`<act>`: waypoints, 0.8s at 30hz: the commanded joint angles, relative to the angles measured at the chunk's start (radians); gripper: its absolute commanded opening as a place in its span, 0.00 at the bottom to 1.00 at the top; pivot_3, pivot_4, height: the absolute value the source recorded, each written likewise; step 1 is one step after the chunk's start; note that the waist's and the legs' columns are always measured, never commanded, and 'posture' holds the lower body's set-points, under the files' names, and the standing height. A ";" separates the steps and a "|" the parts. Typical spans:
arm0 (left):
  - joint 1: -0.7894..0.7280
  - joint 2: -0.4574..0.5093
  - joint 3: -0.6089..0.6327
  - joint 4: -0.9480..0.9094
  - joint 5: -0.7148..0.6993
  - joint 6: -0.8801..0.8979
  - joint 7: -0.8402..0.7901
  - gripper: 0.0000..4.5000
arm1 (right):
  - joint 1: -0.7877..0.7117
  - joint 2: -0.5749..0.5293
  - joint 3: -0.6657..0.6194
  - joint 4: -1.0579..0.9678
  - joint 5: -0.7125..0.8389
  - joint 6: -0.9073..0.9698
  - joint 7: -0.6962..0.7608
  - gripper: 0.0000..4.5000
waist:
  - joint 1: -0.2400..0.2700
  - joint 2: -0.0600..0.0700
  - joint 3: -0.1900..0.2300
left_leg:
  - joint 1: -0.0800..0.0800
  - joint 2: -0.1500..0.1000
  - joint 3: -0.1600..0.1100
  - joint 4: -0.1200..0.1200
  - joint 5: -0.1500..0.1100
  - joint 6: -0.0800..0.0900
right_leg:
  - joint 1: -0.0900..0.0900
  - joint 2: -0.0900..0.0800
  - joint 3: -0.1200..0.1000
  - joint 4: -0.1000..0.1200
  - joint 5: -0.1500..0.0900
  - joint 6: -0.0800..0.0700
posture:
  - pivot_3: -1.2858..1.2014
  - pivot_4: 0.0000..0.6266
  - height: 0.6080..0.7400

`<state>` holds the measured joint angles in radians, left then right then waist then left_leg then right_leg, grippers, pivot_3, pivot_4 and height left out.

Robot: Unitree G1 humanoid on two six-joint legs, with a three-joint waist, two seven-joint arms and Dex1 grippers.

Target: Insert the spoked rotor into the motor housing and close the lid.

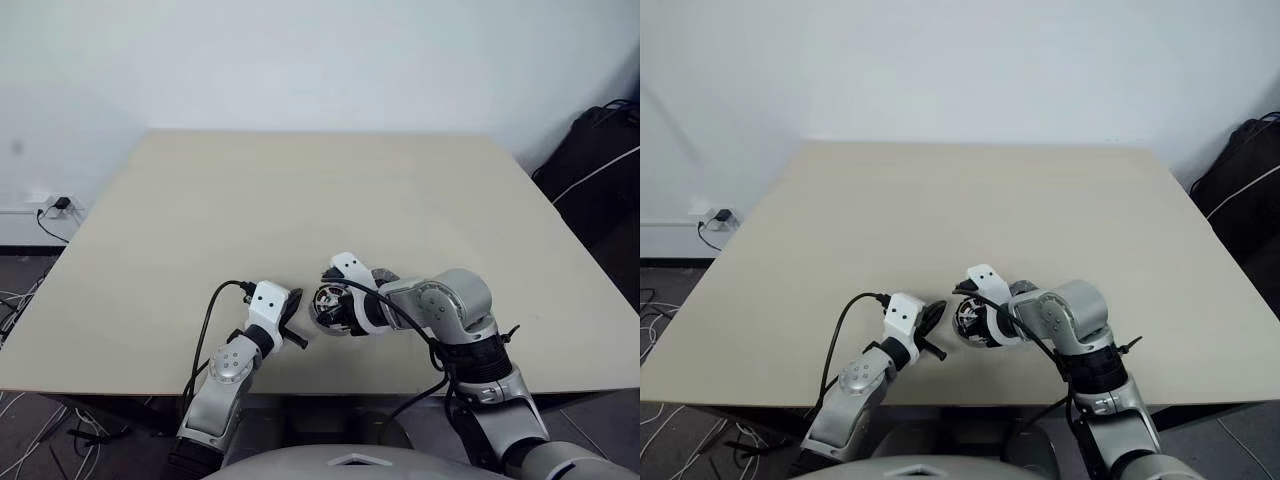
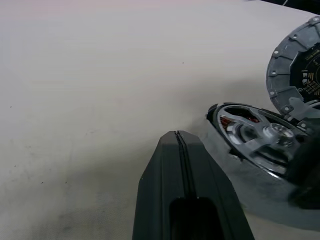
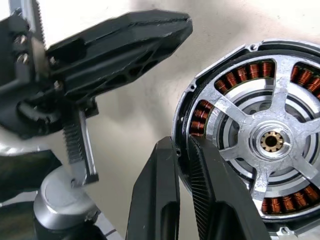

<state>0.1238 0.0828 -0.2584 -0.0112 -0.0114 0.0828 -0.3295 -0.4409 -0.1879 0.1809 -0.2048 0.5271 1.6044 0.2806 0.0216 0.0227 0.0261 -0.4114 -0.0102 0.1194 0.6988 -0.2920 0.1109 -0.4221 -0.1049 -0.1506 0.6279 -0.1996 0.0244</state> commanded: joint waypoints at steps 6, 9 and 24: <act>-0.005 0.016 0.007 -0.043 -0.007 -0.004 -0.008 0.00 | -0.010 0.083 -0.091 0.010 -0.015 0.010 -0.034 0.58 | -0.004 0.001 -0.001 | -0.001 0.000 0.000 0.000 0.001 -0.001 | -0.001 0.000 0.000 0.000 0.003 -0.001 | 0.52 0.00 1.00; -0.002 0.021 0.006 -0.047 -0.009 -0.002 -0.009 0.00 | -0.018 0.116 -0.138 -0.009 0.017 0.010 -0.030 0.58 | -0.006 0.002 0.000 | -0.002 0.000 0.000 -0.001 0.001 -0.001 | -0.002 0.001 0.000 0.000 0.004 -0.003 | 0.52 0.00 1.00; 0.003 0.031 0.002 -0.058 -0.010 0.014 -0.027 0.00 | -0.139 0.395 -0.542 -0.204 0.210 -0.173 -0.105 0.58 | -0.006 0.003 0.000 | -0.002 0.002 -0.001 -0.005 0.001 -0.002 | -0.004 0.006 0.002 0.000 0.004 -0.005 | 0.52 0.00 1.00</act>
<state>0.1351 0.1127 -0.2548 -0.0187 -0.0119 0.1008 -0.3513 -0.5394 0.1486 -0.3016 -0.3493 0.7316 1.5316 0.2067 0.0158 0.0253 0.0259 -0.4132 -0.0087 0.1185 0.6936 -0.2910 0.1092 -0.4266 -0.0990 -0.1480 0.6276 -0.1958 0.0200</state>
